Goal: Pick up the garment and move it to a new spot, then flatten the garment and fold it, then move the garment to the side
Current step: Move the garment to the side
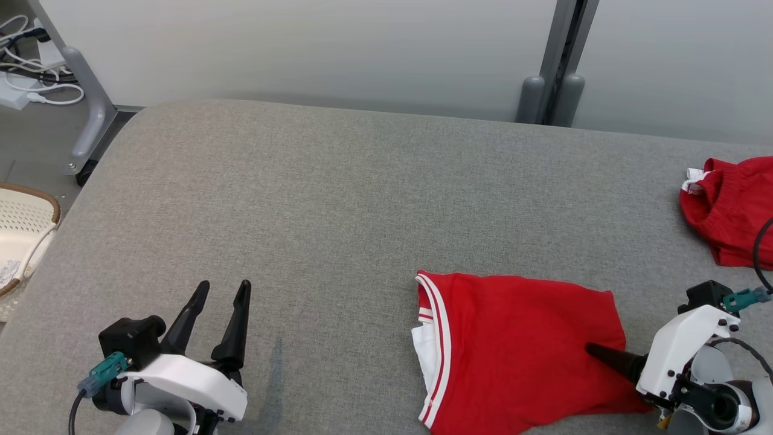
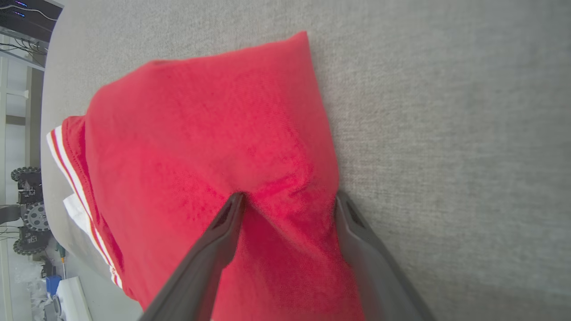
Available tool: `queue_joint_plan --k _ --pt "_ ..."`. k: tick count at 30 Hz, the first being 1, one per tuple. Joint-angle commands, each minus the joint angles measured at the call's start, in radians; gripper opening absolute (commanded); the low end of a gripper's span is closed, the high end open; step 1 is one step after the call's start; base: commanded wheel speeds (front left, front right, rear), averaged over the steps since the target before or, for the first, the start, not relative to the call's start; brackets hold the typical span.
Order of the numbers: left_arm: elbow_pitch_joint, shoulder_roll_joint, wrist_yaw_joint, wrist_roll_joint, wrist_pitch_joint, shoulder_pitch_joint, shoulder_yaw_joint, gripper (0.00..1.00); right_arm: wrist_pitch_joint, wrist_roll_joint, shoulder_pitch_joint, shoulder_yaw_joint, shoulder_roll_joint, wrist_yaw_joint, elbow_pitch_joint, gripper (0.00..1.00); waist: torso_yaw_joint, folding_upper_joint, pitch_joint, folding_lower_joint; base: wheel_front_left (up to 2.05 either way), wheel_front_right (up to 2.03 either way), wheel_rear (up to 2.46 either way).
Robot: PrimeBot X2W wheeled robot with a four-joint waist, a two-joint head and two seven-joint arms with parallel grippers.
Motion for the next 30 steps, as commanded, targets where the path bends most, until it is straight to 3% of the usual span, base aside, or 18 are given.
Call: queue_joint_plan --k 1,5,6,8,9,18,30 --pt "0.002 0.003 -0.003 -0.003 -0.001 -0.02 0.0 1.0 0.005 0.011 -0.011 0.006 0.005 0.002 0.021 1.0 0.003 0.0 0.002 0.0 0.0 0.0 0.0" --pt "0.006 0.003 -0.005 -0.003 0.0 -0.022 -0.004 1.0 0.008 0.025 -0.011 0.027 0.015 0.002 0.085 1.0 0.01 0.0 0.004 0.0 0.0 0.0 0.0" --pt "0.007 0.003 -0.005 -0.003 0.001 -0.021 -0.005 1.0 0.001 0.026 -0.012 0.032 0.014 0.002 0.094 0.59 0.012 0.0 0.004 0.0 0.0 0.0 0.0" --pt "0.007 0.005 -0.003 -0.004 0.002 -0.021 -0.006 1.0 -0.012 0.032 -0.017 0.042 0.01 0.002 0.111 0.13 0.014 0.0 0.004 0.0 0.0 0.0 0.0" --pt "0.007 0.006 -0.003 -0.004 0.002 -0.021 -0.006 1.0 -0.018 0.034 -0.018 0.048 0.008 0.002 0.116 0.0 0.014 0.0 0.003 0.0 0.0 0.0 0.0" --pt "0.001 0.008 0.006 -0.006 0.0 -0.017 -0.007 1.0 -0.094 0.097 -0.055 0.111 -0.031 0.002 0.082 0.0 0.0 0.0 -0.002 0.0 0.0 0.0 0.0" --pt "-0.03 -0.006 -0.012 0.03 -0.004 -0.05 -0.019 1.0 -0.189 0.166 -0.164 0.203 -0.13 0.002 0.038 0.0 -0.057 0.0 0.0 0.0 0.0 0.0 0.0"
